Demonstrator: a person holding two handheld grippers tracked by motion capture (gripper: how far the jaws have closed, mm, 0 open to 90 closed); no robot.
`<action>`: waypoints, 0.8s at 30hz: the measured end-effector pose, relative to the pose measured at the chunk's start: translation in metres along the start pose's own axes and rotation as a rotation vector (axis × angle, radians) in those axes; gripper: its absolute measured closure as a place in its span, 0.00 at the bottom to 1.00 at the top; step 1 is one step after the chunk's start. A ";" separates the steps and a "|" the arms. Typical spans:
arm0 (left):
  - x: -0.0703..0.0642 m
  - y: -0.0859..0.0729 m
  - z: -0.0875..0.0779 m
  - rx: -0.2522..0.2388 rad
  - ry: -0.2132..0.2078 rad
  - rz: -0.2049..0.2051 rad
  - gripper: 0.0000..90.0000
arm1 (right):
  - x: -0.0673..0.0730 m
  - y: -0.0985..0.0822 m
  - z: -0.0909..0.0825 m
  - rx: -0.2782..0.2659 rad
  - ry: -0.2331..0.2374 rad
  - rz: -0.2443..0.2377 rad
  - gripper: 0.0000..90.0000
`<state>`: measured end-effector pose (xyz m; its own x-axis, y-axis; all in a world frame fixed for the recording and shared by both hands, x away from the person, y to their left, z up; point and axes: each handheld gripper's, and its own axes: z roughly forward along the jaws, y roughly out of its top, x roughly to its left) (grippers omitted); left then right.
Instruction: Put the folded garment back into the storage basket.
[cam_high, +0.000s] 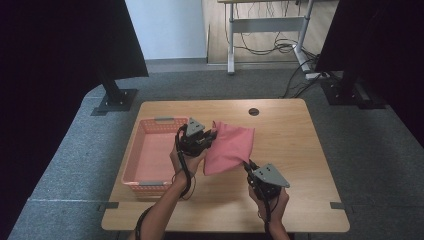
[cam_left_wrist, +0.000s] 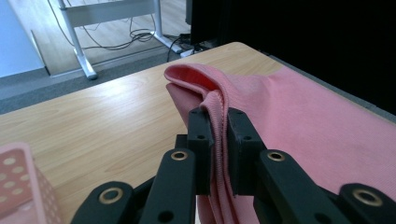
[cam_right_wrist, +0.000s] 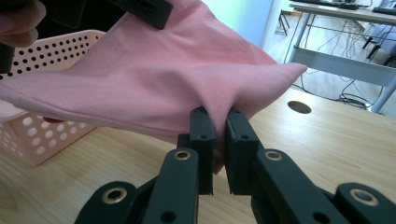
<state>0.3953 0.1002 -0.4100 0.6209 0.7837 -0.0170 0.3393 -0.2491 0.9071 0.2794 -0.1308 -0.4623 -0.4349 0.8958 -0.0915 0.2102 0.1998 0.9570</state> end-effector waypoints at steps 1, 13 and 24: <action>0.001 0.000 -0.001 0.002 0.002 -0.002 0.89 | 0.001 0.000 0.001 0.002 0.003 -0.002 0.93; 0.015 -0.003 -0.011 -0.004 0.019 -0.019 0.89 | 0.014 0.005 0.012 0.002 0.026 -0.012 0.93; 0.030 -0.006 -0.024 -0.003 0.049 -0.026 0.89 | 0.025 0.010 0.024 0.008 0.048 -0.025 0.93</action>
<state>0.3950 0.1391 -0.4054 0.5762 0.8171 -0.0199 0.3529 -0.2267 0.9078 0.2919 -0.0964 -0.4614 -0.4813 0.8706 -0.1018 0.2061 0.2253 0.9522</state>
